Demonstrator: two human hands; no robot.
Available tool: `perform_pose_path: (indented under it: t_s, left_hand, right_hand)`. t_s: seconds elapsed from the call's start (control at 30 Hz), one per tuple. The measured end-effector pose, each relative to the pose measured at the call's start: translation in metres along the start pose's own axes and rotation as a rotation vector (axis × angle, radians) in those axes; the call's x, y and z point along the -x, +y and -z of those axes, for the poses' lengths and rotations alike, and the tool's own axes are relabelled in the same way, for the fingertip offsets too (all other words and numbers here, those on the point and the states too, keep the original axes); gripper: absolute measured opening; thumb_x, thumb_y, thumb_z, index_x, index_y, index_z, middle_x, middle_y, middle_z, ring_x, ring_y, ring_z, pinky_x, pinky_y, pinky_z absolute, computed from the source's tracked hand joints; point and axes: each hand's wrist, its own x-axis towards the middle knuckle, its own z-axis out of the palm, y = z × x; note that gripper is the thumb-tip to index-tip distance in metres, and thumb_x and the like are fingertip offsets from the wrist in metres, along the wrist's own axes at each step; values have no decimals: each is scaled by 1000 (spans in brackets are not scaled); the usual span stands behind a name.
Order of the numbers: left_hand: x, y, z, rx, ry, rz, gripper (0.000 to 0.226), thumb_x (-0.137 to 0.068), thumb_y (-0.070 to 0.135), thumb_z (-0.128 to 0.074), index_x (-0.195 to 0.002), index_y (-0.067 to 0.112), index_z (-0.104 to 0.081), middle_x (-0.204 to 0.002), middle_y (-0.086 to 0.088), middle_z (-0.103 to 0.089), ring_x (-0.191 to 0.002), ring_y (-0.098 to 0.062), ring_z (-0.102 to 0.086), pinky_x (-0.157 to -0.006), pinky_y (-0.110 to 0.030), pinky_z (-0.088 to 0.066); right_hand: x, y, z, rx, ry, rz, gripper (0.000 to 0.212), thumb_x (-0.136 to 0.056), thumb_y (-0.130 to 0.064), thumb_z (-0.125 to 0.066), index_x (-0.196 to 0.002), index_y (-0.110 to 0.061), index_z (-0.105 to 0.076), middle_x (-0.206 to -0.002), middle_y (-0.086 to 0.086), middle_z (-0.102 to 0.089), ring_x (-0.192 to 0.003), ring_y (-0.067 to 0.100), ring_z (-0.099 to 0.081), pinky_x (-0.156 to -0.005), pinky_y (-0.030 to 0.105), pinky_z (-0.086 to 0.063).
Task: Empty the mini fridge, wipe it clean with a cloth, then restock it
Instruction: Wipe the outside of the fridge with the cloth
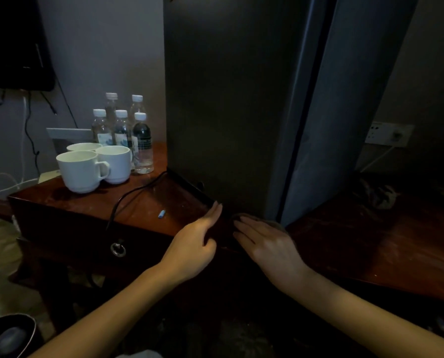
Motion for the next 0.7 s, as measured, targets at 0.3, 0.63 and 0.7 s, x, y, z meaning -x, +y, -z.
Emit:
perform_pose_path:
  t_s: [0.3, 0.63, 0.7]
  left_hand:
    - [-9, 13, -19, -16, -145, -29, 79, -86, -3, -45, -153, 26, -15, -159, 9, -14, -144, -1, -12, -109, -8, -3]
    - [21, 5, 11, -99, 45, 87, 78, -86, -2, -47, -153, 23, -16, -159, 3, -20, -145, -8, -18, -116, -19, -18]
    - [30, 5, 20, -112, 67, 131, 78, -88, 0, -47, -154, 25, -14, -158, -4, -26, -142, -24, -30, -112, -33, -31]
  right_hand:
    - [21, 5, 21, 24, -71, -10, 37, -56, -19, -89, -91, -17, -78, -104, 4, -74, -96, 15, -71, -84, 26, -54]
    - [-97, -16, -22, 37, -340, -106, 45, -99, -11, -46, -143, -5, -39, -149, 17, -37, -138, 26, -35, -109, 35, -38]
    - [-117, -20, -30, 34, -369, -142, 43, -98, -10, -47, -141, -6, -43, -149, 17, -35, -138, 26, -35, -107, 35, -41]
